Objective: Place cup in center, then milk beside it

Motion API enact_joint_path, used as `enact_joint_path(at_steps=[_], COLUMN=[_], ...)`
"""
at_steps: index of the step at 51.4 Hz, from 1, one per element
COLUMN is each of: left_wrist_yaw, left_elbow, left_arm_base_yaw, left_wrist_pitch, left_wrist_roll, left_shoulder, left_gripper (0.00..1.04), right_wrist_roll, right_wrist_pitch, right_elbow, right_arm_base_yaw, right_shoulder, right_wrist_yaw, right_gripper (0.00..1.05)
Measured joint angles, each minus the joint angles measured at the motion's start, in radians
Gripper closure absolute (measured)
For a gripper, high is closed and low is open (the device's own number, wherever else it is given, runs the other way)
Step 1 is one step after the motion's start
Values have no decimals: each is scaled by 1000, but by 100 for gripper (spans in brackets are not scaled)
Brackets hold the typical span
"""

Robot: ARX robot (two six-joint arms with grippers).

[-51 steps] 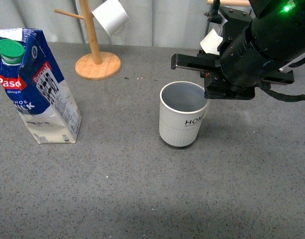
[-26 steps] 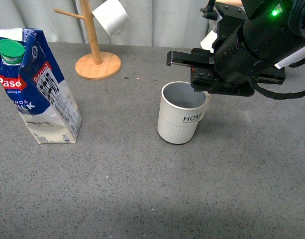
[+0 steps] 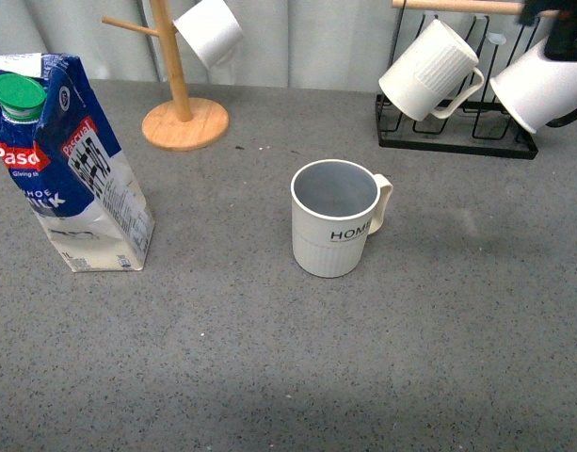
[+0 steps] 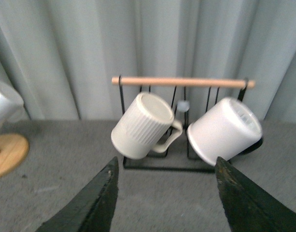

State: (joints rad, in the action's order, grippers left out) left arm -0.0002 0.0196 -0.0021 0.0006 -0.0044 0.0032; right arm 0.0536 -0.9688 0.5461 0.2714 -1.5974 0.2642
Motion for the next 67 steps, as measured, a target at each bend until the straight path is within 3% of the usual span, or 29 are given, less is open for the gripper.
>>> enact_joint_path(at_steps=[4, 17, 26, 33, 46, 67], left_wrist_yaw=[0, 0, 0, 0, 0, 0], left_elbow=[0, 0, 0, 0, 0, 0], left_arm_base_yaw=[0, 0, 0, 0, 0, 0], left_wrist_pitch=[0, 0, 0, 0, 0, 0], left_wrist_roll=[0, 0, 0, 0, 0, 0], left_shoulder=[0, 0, 0, 0, 0, 0], left_gripper=[7, 7, 7, 7, 7, 7], right_wrist_roll=[-27, -49, -53, -53, -53, -53], right_wrist_pitch=[-84, -89, -123, -67, 104, 362], right_elbow=[-85, -260, -376, -436, -504, -539], right_arm_base_yaw=[-30, -98, -143, -170, -267, -269], right_shoulder=[74, 236, 328, 428, 674, 975], right_wrist_yaw=[-22, -93, -138, -163, -255, -262], right_gripper=[64, 103, 104, 104, 104, 104])
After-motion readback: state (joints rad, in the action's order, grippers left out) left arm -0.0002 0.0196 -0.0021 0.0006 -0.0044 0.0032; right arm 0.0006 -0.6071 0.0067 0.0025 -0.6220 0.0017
